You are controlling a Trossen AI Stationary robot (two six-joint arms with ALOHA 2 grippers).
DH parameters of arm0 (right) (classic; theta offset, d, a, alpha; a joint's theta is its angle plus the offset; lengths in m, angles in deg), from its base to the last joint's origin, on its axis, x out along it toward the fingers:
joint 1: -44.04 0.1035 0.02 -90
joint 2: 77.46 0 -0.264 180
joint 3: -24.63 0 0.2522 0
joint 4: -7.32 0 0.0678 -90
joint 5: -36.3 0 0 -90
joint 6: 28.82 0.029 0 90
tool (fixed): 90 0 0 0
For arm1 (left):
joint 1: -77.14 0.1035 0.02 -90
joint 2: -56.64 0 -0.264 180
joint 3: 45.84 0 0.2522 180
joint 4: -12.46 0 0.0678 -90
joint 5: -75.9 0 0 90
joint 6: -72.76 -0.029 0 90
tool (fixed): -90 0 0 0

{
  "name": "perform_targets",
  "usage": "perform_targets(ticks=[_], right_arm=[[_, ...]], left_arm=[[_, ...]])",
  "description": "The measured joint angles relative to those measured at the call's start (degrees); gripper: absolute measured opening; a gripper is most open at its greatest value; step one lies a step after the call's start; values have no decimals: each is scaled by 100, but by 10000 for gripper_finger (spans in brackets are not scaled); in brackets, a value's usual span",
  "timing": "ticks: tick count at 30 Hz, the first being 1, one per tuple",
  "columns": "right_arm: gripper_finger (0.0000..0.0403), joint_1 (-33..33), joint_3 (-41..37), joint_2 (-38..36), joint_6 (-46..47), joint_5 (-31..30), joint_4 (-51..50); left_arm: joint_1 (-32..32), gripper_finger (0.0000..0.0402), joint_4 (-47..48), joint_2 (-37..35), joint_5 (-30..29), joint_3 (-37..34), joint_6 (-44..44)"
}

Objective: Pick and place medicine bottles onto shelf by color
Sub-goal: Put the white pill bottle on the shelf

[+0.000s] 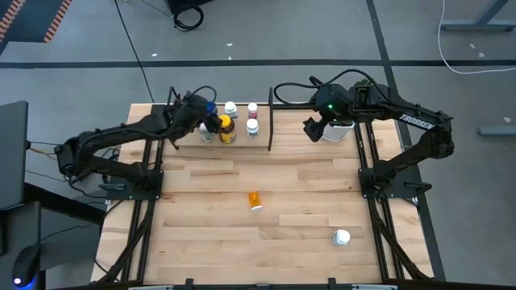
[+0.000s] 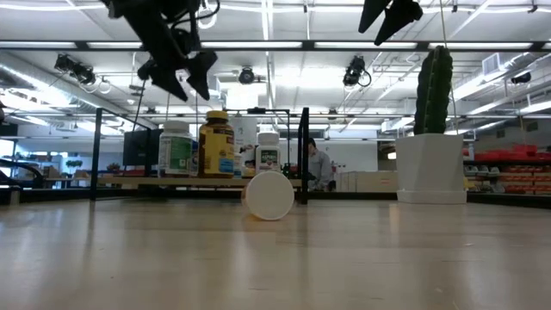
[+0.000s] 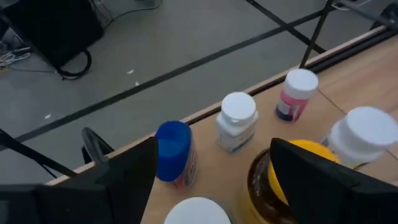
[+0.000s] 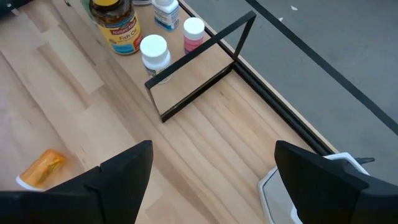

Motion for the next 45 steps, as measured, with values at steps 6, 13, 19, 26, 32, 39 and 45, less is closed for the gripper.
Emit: perform_targets(ticks=[6, 13, 19, 26, 32, 39, 45], right_arm=[[344, 187, 0, -2, 205, 183, -179], [344, 757, 0, -10, 308, 584, -885], [344, 1337, 0, -35, 1606, 1079, -1520], [344, 2404, -6, -35, 3282, 1273, -1574], [344, 3268, -546, 13, 4882, 988, -1420], [344, 3820, -1556, 35, 6488, 1004, -118], [344, 4241, -2060, 39, 7607, 1403, 802]], left_arm=[[-354, 315, 786, -2, 685, 861, 476], [-1471, 305, 765, 4, 1688, 1017, 9], [-2218, 304, 547, 36, 1684, 1014, 746], [-2693, 304, -31, 208, 1841, 1004, 778], [-2899, 300, -556, 335, 2382, 1022, 431], [-3320, 300, -355, 681, 2644, 1008, -150], [-3754, 300, -324, 1156, 2623, 1008, -1600]])
